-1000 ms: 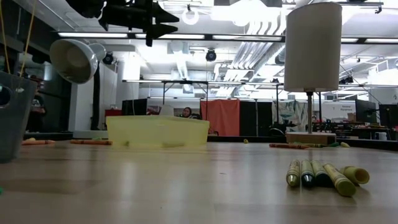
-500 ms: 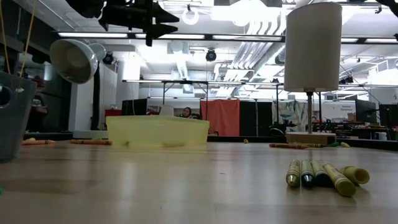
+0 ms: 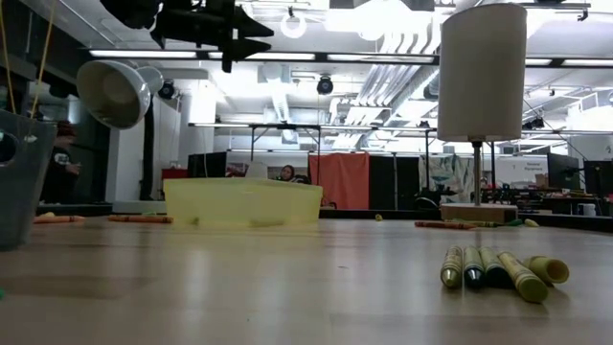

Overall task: Sort crayons
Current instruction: Adjust the yellow bin

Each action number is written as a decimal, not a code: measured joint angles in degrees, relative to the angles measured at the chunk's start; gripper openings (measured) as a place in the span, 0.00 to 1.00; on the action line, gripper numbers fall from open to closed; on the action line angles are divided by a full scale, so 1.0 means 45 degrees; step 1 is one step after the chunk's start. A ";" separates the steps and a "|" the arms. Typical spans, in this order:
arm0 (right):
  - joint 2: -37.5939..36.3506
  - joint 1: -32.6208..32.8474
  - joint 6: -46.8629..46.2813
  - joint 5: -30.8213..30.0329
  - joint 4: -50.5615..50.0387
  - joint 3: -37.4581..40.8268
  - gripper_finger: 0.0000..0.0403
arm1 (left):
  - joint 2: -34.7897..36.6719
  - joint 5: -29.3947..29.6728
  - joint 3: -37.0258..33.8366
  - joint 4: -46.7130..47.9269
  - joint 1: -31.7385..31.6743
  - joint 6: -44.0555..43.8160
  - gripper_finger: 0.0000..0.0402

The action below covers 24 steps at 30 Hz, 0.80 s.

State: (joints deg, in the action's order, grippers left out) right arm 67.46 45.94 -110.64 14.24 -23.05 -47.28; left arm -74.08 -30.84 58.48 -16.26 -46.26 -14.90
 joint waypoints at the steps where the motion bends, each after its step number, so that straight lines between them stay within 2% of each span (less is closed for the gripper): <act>1: -0.0430 0.0067 0.0076 -0.0335 0.0004 -0.0181 0.42 | 0.0000 0.0000 0.0000 -0.0003 -0.0087 -0.0005 0.40; 5: -0.2378 -0.0685 0.0483 -0.3248 -0.0428 -0.0646 0.39 | 0.0000 -0.0015 0.0005 -0.0003 -0.0401 -0.0011 0.40; 7: -0.3220 -0.1746 0.1379 -0.4573 -0.1140 -0.0759 0.36 | 0.0000 -0.0018 0.0005 0.0000 -0.0492 -0.0233 0.40; 9: -0.3762 -0.3294 0.2821 -0.5167 -0.1784 -0.0759 0.30 | 0.0000 -0.0062 0.0005 0.0009 -0.0505 -0.0488 0.40; 11: -0.3836 -0.5183 0.4919 -0.5081 -0.1986 -0.0759 0.22 | 0.0005 -0.0113 0.0005 0.0021 -0.0505 -0.0771 0.40; 15: -0.2863 -0.9018 0.9804 -0.3582 -0.1264 -0.0759 0.03 | 0.0080 -0.0766 0.0005 0.0007 -0.0500 -0.1560 0.40; 20: 0.0015 -1.2601 1.4267 -0.1240 0.2476 -0.0759 0.03 | 0.0695 -0.1803 0.0005 -0.0654 -0.0442 -0.2748 0.40; 24: 0.2837 -1.4265 1.5829 -0.1349 0.4680 -0.1356 0.01 | 0.1586 -0.1966 0.0005 -0.2148 -0.0437 -0.3415 0.40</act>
State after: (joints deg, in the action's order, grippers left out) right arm 80.23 -18.25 -39.41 8.17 -1.98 -53.38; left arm -66.95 -39.68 58.50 -25.92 -48.23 -30.26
